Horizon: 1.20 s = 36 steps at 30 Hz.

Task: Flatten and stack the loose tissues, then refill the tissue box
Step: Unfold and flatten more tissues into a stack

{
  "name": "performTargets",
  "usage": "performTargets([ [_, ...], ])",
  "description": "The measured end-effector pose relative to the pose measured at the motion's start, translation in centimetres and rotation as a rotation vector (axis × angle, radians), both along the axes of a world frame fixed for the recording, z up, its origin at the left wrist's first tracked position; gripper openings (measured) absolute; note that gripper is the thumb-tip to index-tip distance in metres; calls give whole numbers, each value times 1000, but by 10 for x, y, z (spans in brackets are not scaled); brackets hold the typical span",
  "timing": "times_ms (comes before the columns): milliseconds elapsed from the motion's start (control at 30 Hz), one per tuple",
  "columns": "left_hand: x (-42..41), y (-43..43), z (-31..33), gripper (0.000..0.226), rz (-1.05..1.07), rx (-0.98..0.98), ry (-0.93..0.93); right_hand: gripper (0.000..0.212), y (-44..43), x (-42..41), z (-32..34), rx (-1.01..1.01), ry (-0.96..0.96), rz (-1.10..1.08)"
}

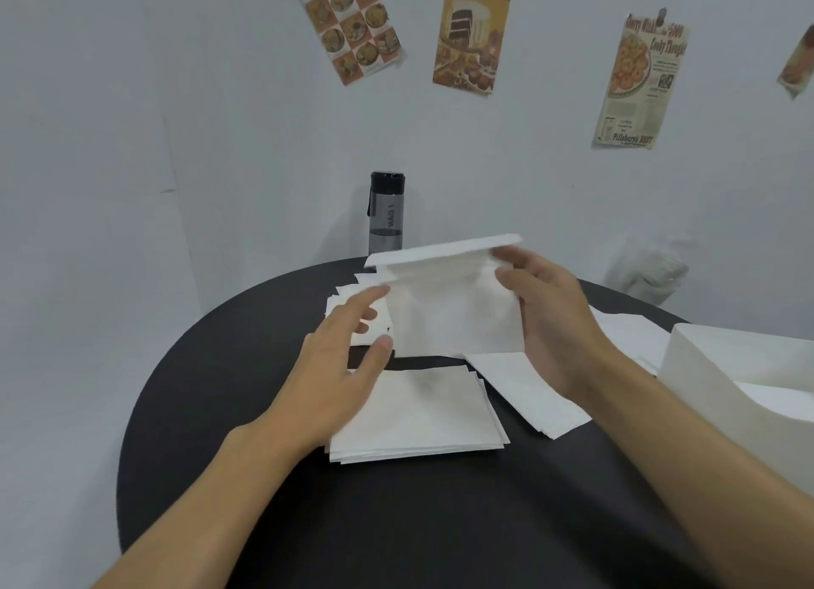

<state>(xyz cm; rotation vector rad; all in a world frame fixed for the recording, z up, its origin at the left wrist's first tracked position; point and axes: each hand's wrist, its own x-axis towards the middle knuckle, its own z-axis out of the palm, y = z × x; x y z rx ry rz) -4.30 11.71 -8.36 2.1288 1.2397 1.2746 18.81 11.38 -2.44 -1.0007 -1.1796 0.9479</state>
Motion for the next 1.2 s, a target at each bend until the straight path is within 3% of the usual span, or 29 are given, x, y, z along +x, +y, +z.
performTargets([
  [100,2,-6,5,46,-28,-8,-118,29,-16,5,1,-89,47,-16],
  [267,4,-8,5,46,23,22,-236,32,-27,10,-11,-123,21,3],
  [533,4,-7,4,29,98,107,-271,28,-23,7,-22,-52,-41,-12],
  [700,6,-7,6,12,106,123,-327,26,-26,3,-22,-6,-195,-77],
  [900,5,-10,10,14,128,268,-246,22,-26,4,-24,34,-422,-98],
  [1000,5,-10,11,12,112,247,-306,15,-25,3,-26,106,-510,-165],
  [1200,8,-16,17,15,62,267,-484,14,-29,-2,-23,144,-467,-105],
])
